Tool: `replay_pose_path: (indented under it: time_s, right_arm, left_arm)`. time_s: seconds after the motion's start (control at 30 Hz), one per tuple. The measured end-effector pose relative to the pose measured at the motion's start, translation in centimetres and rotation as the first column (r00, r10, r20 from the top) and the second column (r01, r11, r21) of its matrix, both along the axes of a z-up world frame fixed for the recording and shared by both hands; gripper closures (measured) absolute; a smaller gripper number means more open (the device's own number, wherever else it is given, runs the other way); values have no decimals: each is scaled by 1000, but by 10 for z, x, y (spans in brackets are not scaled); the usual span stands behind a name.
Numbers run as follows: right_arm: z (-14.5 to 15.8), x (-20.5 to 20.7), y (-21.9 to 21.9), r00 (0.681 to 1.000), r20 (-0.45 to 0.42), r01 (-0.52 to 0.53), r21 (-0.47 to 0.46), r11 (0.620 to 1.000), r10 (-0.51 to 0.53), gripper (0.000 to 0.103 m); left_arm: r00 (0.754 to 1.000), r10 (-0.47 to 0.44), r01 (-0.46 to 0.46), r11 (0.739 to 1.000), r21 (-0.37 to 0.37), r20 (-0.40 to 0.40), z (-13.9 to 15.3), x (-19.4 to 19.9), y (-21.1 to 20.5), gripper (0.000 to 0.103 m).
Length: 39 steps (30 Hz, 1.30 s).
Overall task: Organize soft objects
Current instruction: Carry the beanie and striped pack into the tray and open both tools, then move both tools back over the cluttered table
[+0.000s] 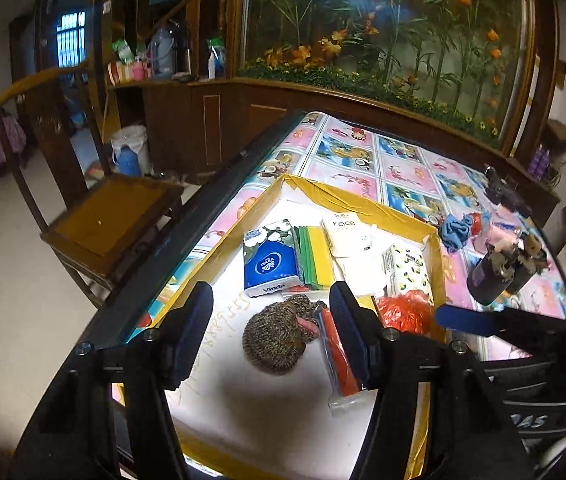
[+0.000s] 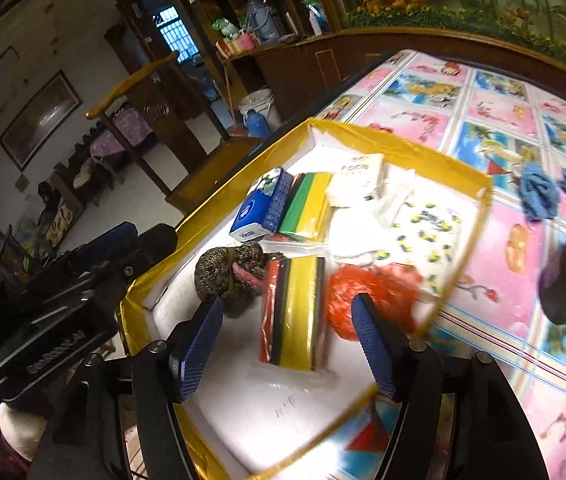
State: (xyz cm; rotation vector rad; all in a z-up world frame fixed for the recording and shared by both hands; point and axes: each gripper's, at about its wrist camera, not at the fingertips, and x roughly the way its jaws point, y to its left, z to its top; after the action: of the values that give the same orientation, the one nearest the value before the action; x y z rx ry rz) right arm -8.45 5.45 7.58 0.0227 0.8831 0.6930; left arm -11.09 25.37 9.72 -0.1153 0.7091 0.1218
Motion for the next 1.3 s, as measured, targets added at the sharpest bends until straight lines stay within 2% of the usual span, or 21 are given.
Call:
replay_pose_path:
  time_s: [0.1,0.27,0.47,0.67,0.83,1.07,1.17,1.3]
  right_arm:
    - [6,-14,-24,999,36,40,16,999,-41,30]
    - [10,-32,-66,991,74,106,24,994,-108,27]
    - [15,-51,-127,978,73,194,50,980,-197,26]
    - [13,-58,-188,950,57,303,76,950,-307,26]
    - [9,-64,-241,916,51,394,88,915,-399,26]
    - [4,-66,-313,843,6,533,129,837,-538,25]
    - [0,-66,-329,820,-5,568,137,812,-573,24]
    - [-1,-60,-340,804,-17,591,137,795,-595,24]
  left_arm:
    - [1000,-2,1,998,61,8,3,-5,-15,43]
    - [1000,-25,24,993,115,6,7,-15,-37,43]
    - [998,-58,61,988,145,-21,6,-21,-59,43]
    - [995,-90,96,981,166,-40,7,-25,-79,43]
    - [989,-127,135,982,129,-72,3,-23,-88,43]
    - [977,-187,191,981,32,-100,-4,-18,-102,44]
    - [965,-235,237,972,4,-113,-8,-15,-115,44]
    - [948,-288,288,957,-19,-133,-13,-11,-132,44]
